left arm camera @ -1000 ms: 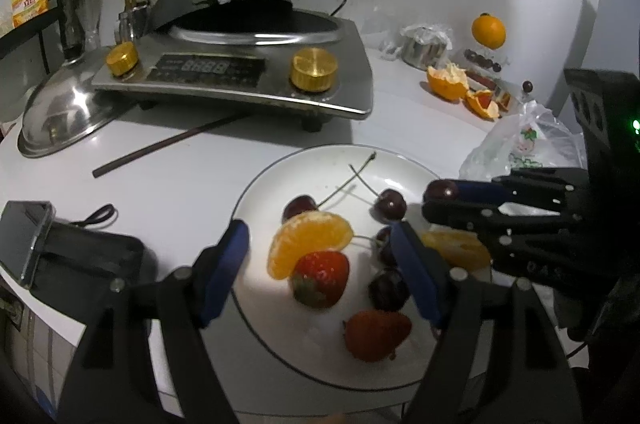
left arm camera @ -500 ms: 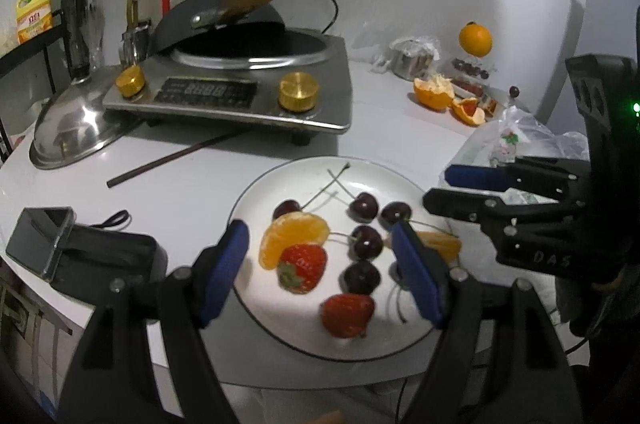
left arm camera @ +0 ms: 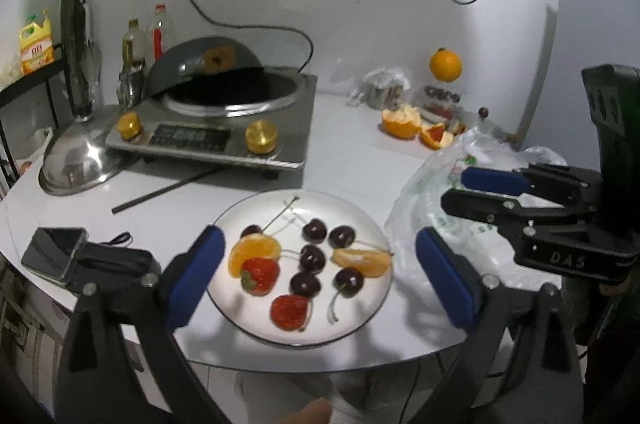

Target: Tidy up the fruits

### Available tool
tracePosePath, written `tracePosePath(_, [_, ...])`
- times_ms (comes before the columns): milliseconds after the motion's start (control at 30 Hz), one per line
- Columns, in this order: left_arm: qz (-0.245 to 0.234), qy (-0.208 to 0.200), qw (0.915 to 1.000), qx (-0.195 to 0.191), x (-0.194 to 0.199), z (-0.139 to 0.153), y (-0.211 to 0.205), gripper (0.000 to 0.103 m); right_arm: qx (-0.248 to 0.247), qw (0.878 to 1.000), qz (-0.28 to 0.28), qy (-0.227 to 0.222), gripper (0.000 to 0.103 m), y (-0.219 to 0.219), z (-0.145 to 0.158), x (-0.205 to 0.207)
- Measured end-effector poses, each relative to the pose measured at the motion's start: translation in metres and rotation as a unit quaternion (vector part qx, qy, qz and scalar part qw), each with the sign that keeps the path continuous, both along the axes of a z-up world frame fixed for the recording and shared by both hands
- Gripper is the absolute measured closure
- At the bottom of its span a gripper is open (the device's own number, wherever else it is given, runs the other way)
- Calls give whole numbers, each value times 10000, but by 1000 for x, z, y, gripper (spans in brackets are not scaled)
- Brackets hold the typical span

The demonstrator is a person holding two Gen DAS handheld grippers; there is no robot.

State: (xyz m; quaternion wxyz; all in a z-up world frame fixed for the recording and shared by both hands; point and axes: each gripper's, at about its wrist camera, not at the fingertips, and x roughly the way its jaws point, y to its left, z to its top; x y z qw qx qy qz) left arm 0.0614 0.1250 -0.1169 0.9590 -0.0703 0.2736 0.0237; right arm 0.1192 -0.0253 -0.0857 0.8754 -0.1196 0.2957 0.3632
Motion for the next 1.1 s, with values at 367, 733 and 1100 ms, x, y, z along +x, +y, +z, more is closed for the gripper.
tracePosePath(367, [-86, -501, 9984, 228, -24, 43, -46, 5, 336, 9978, -309, -486, 53, -53, 38, -33])
tracePosePath(733, [-88, -1096, 9938, 179, -44, 92, -86, 5, 731, 9897, -613, -1072, 43, -107, 86, -60])
tracePosePath(1100, [12, -1541, 9875, 343, -61, 140, -123, 5, 1019, 9772, -821, -1669, 40, -143, 125, -86])
